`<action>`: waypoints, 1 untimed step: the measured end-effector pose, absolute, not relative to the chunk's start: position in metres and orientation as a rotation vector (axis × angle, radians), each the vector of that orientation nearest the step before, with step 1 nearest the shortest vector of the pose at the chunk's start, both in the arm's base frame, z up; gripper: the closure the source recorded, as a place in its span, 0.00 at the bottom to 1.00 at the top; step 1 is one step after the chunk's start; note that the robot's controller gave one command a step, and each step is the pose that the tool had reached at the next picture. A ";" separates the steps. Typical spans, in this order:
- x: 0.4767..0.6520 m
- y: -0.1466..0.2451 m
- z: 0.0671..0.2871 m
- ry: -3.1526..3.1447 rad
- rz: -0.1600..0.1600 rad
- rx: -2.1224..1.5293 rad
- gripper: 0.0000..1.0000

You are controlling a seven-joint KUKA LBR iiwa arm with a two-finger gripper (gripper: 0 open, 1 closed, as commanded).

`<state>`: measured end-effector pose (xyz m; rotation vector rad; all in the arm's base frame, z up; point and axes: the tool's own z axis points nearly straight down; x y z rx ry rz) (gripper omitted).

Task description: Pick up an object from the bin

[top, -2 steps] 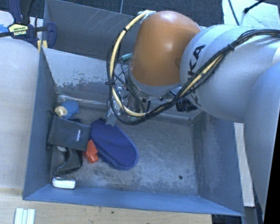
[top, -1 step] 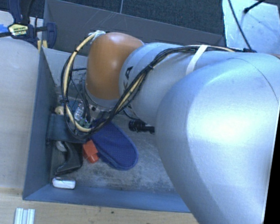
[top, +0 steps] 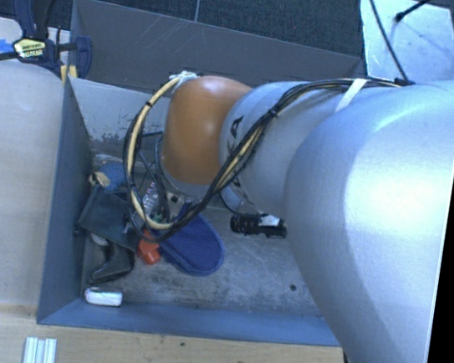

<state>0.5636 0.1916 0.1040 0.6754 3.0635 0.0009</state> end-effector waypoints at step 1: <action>0.527 0.153 0.076 2.991 0.020 0.907 1.00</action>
Offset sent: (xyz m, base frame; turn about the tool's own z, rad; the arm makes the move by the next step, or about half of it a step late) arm -0.0423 -0.0410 -0.0340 0.1554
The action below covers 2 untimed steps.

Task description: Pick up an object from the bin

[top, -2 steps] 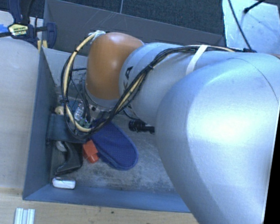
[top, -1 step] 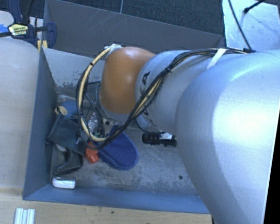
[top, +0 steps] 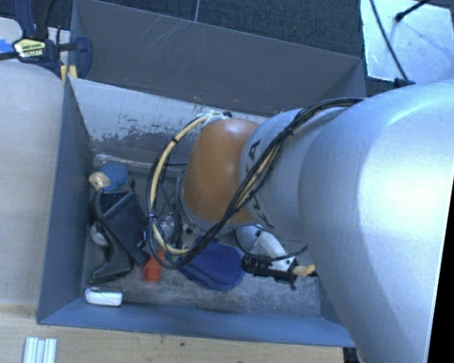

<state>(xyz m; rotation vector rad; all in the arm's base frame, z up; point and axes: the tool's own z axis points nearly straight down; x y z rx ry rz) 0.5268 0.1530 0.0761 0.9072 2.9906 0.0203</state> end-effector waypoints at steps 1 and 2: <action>0.519 0.182 0.330 3.014 0.010 0.855 1.00; 0.518 0.181 0.325 3.020 0.000 0.858 0.00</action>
Offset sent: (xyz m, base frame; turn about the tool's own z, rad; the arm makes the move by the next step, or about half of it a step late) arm -0.0095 0.0287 0.2481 -0.0331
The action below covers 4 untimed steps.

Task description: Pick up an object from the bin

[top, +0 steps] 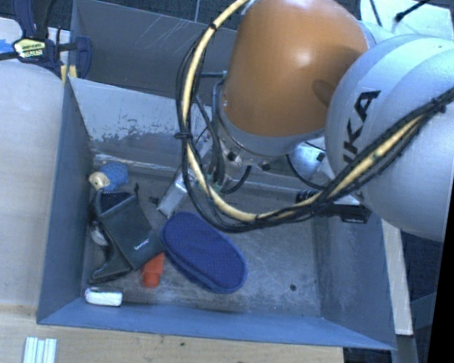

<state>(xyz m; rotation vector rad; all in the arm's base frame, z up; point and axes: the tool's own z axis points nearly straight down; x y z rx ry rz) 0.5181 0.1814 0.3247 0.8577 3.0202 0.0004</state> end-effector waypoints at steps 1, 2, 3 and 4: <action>0.547 0.168 0.217 3.054 -0.007 0.753 0.00; 0.550 0.208 0.090 3.097 0.000 0.545 0.00; 0.551 0.208 0.091 3.098 -0.002 0.550 1.00; 0.535 0.242 0.282 3.096 0.010 0.474 1.00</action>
Offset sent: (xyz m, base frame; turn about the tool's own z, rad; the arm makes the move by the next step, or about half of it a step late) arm 0.0290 -0.0119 -0.1024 -0.0710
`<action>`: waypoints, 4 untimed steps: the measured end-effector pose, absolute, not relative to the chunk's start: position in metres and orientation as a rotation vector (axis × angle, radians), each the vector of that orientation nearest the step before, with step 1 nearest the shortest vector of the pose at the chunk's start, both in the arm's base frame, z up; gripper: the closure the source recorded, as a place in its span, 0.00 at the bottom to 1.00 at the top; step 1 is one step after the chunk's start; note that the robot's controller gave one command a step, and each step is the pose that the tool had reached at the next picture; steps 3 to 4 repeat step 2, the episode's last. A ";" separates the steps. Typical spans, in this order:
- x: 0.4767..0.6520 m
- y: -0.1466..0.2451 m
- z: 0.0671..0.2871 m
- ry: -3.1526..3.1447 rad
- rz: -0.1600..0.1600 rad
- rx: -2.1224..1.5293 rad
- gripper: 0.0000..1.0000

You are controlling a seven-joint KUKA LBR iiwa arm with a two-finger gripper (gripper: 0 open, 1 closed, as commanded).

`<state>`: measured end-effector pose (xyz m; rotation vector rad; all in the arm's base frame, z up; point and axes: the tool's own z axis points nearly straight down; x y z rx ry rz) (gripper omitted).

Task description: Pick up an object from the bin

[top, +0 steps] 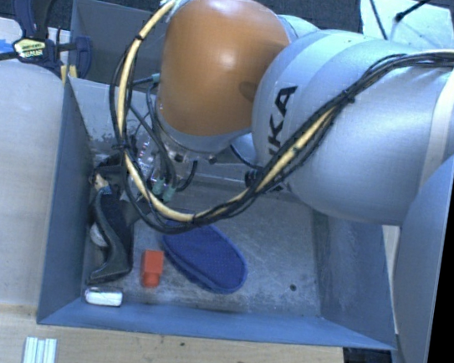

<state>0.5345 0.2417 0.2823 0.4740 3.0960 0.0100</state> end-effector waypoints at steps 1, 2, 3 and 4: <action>0.615 0.234 0.166 3.139 -0.002 0.124 1.00; 0.612 0.175 0.214 3.133 0.000 0.037 1.00; 0.612 0.175 0.214 3.133 0.000 0.037 1.00; 0.612 0.175 0.214 3.133 0.000 0.037 1.00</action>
Offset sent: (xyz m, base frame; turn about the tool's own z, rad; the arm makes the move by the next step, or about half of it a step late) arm 0.0796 -0.0060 -0.1126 -0.2253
